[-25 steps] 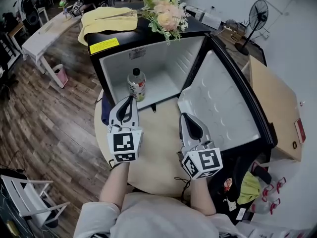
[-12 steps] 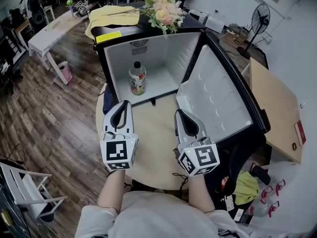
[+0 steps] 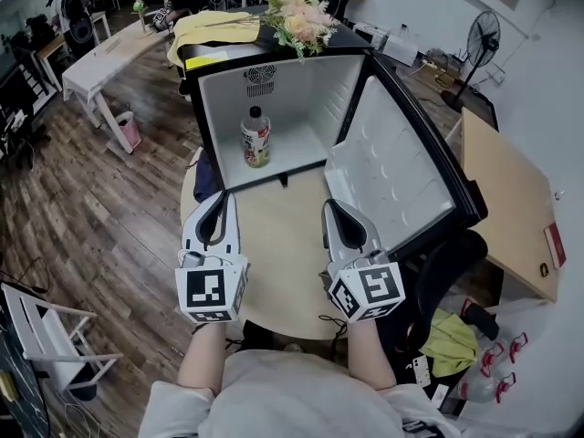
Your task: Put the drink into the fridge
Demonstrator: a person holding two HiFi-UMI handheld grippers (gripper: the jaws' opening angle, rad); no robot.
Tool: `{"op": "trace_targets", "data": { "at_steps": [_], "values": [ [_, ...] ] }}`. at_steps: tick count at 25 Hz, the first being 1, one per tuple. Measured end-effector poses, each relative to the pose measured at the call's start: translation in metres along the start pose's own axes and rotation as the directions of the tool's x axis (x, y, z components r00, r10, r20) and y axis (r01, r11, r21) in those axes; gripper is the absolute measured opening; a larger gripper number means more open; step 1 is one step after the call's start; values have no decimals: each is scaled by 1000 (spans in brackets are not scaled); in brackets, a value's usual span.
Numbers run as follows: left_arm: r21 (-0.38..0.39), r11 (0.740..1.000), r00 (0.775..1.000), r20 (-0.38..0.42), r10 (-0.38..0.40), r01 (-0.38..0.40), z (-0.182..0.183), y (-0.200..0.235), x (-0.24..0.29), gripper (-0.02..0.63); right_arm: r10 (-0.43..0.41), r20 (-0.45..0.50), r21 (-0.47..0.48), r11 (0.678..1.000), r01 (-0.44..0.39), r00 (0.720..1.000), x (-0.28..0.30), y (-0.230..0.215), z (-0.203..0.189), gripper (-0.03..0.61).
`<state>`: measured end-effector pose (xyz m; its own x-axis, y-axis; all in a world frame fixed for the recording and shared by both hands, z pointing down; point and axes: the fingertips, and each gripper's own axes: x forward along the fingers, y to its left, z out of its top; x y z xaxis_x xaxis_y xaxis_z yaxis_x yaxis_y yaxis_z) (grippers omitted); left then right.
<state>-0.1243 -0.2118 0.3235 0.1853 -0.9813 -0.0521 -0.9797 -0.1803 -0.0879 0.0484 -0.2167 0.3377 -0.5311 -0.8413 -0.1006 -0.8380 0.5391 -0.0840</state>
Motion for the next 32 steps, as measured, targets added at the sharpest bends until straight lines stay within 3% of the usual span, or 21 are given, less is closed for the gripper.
{"op": "trace_targets", "data": {
  "at_steps": [14,32],
  "values": [
    [-12,999,998,29,50,-50,11,-8,-48,11,14,18,-8,1000,-14,1000,-36,8,10,9],
    [-30,999,996,85,33,-31,21,-25,-76,11,37,25,-20,999,-36,999,-59,18,17,9]
  ]
}}
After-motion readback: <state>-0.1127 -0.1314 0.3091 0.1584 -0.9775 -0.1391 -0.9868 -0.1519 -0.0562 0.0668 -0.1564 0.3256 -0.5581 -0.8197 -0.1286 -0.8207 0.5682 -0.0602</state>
